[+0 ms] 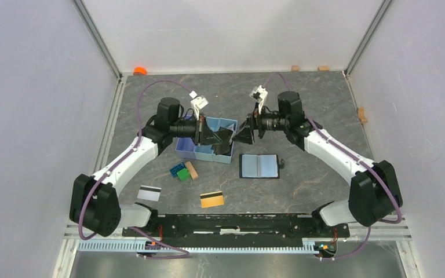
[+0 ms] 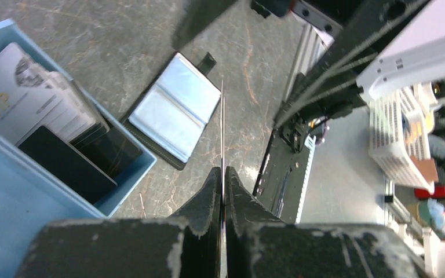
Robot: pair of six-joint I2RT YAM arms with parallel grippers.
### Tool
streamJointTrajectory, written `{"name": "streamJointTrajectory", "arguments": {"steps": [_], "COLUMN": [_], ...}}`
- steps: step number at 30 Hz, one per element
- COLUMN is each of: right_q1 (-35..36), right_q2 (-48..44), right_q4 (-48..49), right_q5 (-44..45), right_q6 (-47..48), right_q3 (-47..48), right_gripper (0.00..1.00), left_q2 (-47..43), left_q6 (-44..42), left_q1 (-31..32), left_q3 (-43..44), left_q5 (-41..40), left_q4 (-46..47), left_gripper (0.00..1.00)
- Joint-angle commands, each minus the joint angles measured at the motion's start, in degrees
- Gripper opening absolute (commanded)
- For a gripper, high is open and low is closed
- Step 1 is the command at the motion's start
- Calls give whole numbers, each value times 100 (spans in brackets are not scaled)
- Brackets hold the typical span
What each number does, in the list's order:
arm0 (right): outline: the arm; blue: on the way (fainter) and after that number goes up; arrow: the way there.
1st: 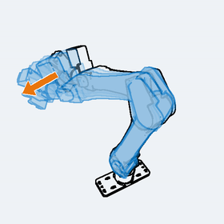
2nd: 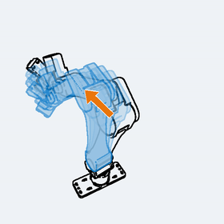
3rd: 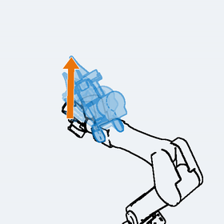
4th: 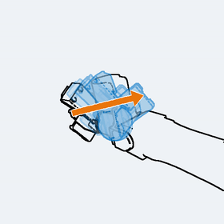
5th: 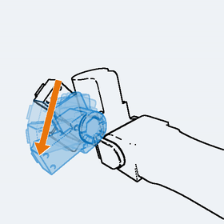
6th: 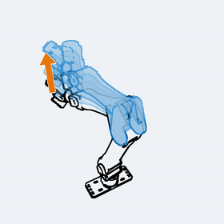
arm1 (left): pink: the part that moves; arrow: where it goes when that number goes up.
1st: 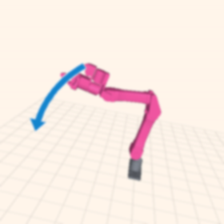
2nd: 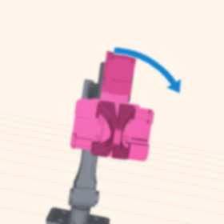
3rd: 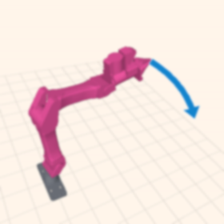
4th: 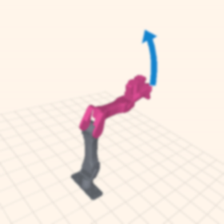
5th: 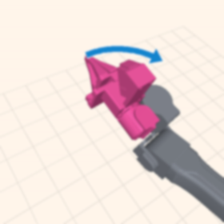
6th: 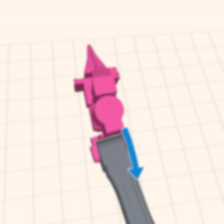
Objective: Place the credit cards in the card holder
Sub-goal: Insert the credit card into the card holder.
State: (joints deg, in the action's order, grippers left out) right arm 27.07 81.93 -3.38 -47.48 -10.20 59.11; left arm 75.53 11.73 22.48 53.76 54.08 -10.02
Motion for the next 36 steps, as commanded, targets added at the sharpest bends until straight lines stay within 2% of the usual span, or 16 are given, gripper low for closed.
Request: {"name": "streamJointTrajectory", "arguments": {"steps": [1, 7, 11, 13, 18, 23, 27, 31, 32, 36], "right_q1": [48, 377, 576, 606, 615, 615, 616, 613, 608, 594], "right_q2": [-269, 58, 312, 416, 564, 653, 770, 1079, 1154, 1357], "right_q4": [2094, 3155, 3506, 3530, 3444, 3792, 3212, 2694, 2689, 2638], "right_q5": [-47, -147, -169, -148, -51, -113, 235, 572, 627, 926], "right_q6": [-1344, -2128, -2408, -2446, -2438, -2706, -2454, -2276, -2291, -2297], "right_q3": [-749, -1068, -967, -928, -968, -1077, -1000, -893, -893, -954], "right_gripper": [87, 74, 59, 51, 43, 24, 13, 0, 0, 0], "left_q2": [-304, -338, -351, -375, -430, -419, -360, -28, 79, 485], "left_q6": [1192, 1626, 1709, 1712, 1762, 1788, 1685, 1615, 1541, 1045], "left_q1": [-149, -209, -226, -255, -339, -411, -515, -610, -622, -713], "left_q3": [-272, -478, -515, -532, -594, -630, -630, -519, -441, -181], "left_q5": [-499, -524, -504, -496, -478, -459, -692, -684, -639, -844], "left_q4": [974, 1498, 1582, 1608, 1694, 1732, 1589, 1494, 1365, 837], "left_gripper": [2, 2, 2, 2, 2, 2, 2, 10, 16, 23]}}
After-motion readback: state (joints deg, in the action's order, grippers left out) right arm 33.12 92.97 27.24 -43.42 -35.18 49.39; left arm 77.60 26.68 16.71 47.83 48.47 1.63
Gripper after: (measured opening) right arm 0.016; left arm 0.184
